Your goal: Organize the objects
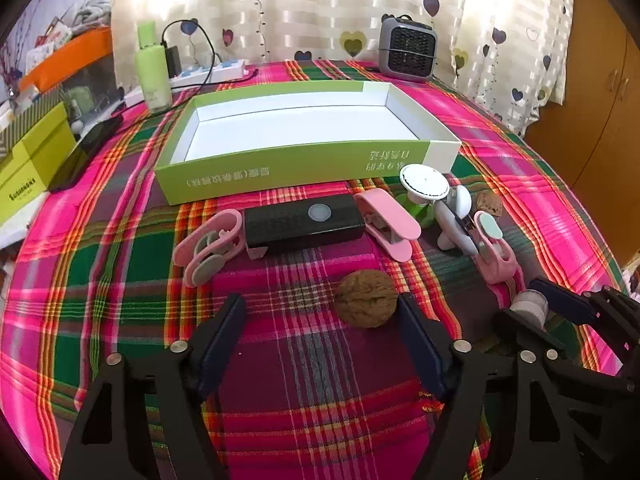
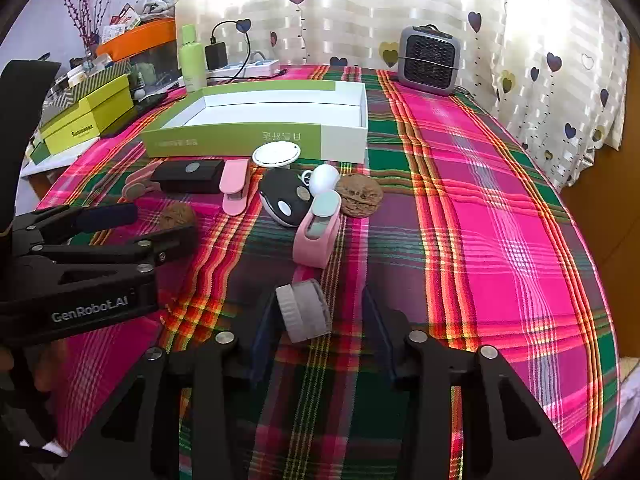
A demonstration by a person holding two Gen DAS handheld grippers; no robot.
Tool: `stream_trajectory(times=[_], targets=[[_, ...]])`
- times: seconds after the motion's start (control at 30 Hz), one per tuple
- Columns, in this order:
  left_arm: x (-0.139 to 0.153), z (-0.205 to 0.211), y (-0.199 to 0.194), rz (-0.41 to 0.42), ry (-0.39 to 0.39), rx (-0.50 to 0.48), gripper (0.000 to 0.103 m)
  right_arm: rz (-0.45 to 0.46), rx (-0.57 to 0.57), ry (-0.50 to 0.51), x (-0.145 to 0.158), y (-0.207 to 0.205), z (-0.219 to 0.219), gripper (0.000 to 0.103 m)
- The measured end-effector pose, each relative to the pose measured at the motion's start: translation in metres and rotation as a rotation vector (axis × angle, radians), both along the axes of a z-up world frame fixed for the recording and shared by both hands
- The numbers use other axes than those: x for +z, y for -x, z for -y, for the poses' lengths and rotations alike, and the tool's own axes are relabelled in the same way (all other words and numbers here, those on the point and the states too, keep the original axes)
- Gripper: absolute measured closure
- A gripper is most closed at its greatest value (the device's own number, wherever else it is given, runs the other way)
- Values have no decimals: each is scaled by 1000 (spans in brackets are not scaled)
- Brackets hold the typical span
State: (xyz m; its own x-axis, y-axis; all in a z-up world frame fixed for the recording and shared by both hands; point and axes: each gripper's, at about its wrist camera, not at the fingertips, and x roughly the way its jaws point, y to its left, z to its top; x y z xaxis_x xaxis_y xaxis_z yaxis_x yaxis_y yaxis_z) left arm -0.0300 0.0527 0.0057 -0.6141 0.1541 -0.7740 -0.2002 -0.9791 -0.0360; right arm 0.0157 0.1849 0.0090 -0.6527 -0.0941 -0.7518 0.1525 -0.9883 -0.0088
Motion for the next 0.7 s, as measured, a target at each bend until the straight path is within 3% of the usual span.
stream_trajectory(times=[0.3, 0.4, 0.7], targets=[[1, 0, 0, -10, 2, -4, 55, -1, 5, 4, 1, 1, 1, 67], [2, 0, 1, -11, -3, -3, 61, -3, 2, 8, 1, 1, 1, 73], [3, 3, 0, -14, -4, 8, 73, -2, 9, 15, 1, 0, 3, 81]])
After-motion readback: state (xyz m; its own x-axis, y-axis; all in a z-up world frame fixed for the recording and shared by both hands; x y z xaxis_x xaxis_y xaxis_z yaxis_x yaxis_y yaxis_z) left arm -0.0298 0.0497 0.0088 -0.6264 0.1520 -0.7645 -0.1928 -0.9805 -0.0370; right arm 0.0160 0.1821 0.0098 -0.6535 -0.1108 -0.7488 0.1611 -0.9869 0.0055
